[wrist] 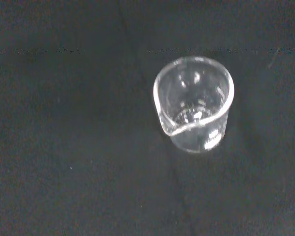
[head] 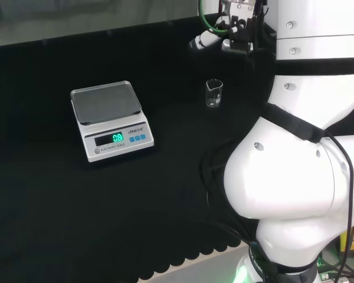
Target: Pick up the beaker.
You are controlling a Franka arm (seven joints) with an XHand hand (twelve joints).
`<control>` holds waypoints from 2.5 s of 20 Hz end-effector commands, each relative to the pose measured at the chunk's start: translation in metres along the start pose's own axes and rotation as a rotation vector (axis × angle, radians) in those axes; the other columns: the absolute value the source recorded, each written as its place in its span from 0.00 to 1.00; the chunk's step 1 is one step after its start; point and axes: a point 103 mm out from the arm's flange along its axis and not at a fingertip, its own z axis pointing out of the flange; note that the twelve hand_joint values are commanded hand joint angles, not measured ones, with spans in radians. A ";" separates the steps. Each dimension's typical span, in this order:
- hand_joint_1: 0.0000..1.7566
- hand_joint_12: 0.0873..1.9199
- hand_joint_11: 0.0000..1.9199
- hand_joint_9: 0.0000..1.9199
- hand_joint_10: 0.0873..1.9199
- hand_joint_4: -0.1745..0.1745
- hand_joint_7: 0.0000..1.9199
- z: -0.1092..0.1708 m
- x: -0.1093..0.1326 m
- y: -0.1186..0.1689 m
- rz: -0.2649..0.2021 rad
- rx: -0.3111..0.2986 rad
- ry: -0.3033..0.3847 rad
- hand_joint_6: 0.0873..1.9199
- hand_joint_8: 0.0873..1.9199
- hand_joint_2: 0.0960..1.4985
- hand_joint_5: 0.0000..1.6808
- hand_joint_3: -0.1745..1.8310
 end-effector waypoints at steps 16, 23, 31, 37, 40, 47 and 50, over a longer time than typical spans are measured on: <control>0.20 0.77 0.00 0.00 0.31 0.28 0.01 0.075 0.001 0.004 0.033 0.139 0.051 0.00 0.37 0.49 0.26 0.12; 0.21 0.77 0.00 0.00 0.31 0.28 0.01 0.096 0.004 0.007 0.055 0.171 0.043 0.00 0.37 0.49 0.26 0.12; 0.26 0.78 0.00 0.00 0.33 0.28 0.01 0.106 0.005 0.008 0.081 0.180 0.013 0.00 0.38 0.51 0.25 0.12; 0.36 0.74 0.12 0.04 0.46 0.27 0.03 0.108 0.004 0.008 0.098 0.168 -0.017 0.00 0.40 0.52 0.25 0.13; 0.41 0.70 0.21 0.12 0.44 0.25 0.07 0.110 0.005 0.009 0.107 0.157 -0.035 0.00 0.41 0.53 0.27 0.14; 0.50 0.58 0.43 0.36 0.32 0.18 0.23 0.113 0.006 0.011 0.113 0.129 -0.055 0.06 0.40 0.48 0.30 0.24; 0.53 0.50 0.53 0.46 0.26 0.13 0.28 0.112 0.006 0.011 0.117 0.120 -0.065 0.16 0.41 0.45 0.28 0.32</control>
